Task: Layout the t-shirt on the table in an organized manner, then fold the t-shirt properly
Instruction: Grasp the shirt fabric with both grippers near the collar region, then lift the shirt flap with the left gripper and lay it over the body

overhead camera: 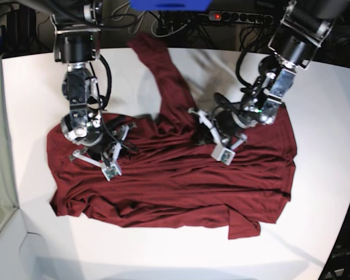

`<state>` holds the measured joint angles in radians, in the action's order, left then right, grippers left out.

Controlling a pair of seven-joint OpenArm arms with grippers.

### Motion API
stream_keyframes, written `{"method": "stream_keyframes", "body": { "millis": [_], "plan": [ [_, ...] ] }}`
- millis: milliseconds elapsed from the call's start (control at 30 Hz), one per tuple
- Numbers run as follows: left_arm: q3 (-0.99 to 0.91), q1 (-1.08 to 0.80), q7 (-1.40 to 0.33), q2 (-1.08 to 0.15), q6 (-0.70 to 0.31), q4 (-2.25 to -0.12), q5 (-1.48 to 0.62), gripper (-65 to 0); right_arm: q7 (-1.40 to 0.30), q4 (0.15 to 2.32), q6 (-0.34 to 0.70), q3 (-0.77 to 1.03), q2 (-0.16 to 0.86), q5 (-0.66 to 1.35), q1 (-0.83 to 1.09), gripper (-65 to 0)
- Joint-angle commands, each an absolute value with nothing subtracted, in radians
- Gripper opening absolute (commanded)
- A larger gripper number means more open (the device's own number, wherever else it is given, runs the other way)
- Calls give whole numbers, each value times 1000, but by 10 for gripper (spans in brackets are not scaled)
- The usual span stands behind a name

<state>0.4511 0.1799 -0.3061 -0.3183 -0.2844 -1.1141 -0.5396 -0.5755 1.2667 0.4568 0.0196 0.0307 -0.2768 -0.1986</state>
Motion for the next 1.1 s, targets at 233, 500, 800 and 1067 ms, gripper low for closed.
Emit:
{"method": "stream_keyframes", "body": {
  "millis": [233,500,800,1067],
  "plan": [
    [438,142,-424,-430,-219,-1288,-478,-648,-587,1276,460,21,42,-291,-214,-569],
    [421,140,-564,-564,-219,-1472,-476,-648,-587,1271,458,22,65,-291,-216,-569],
    [239,22,-661,-564,-220,-1673,-656,-646,-607,1271,458,22,76,-291,-214,-569],
    [591,50,-802,-473,-222,-1732,-605,-646,-645,1271,458,18,65,-291,-243,-569]
  ]
}}
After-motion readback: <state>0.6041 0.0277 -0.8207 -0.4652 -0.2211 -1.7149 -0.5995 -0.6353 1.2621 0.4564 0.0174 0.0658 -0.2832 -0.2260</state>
